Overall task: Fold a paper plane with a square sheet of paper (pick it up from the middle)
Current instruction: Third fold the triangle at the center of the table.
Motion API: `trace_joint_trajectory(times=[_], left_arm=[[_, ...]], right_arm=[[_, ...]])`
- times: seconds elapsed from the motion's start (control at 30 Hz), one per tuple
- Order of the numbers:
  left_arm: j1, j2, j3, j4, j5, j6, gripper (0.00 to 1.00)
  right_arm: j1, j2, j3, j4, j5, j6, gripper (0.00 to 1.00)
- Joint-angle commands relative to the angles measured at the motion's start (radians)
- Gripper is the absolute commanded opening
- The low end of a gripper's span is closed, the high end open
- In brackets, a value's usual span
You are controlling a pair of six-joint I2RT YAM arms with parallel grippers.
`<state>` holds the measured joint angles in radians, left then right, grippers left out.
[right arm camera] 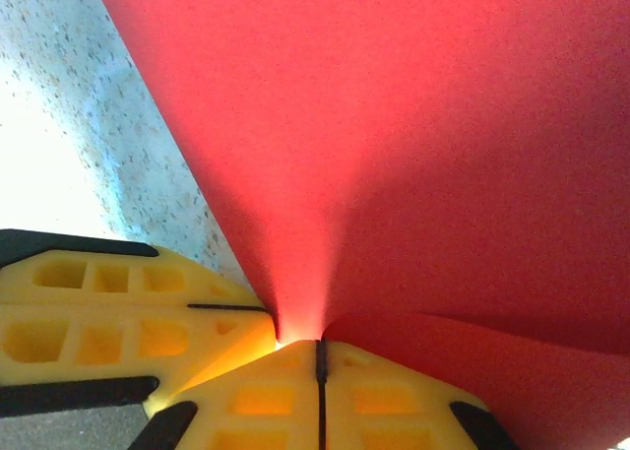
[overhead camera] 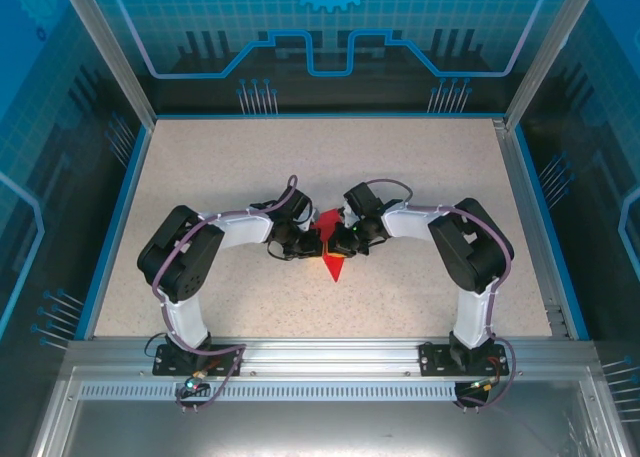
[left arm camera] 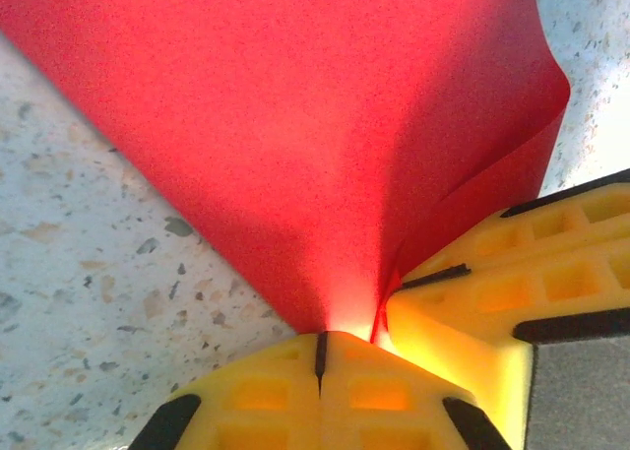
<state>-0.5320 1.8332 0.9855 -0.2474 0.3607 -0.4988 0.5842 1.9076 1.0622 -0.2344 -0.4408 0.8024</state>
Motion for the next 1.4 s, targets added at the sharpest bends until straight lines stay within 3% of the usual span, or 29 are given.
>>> trace_joint_trajectory(times=[0.0,1.37], left_arm=[[0.010,0.008,-0.031,-0.060,-0.017,-0.017,0.00],[0.018,0.031,-0.029,-0.053,-0.005,-0.014,0.00]], right_arm=[[-0.015,0.021,0.013,0.026,-0.028,0.018,0.08],[-0.022,0.053,-0.019,0.082,-0.068,0.018,0.09]])
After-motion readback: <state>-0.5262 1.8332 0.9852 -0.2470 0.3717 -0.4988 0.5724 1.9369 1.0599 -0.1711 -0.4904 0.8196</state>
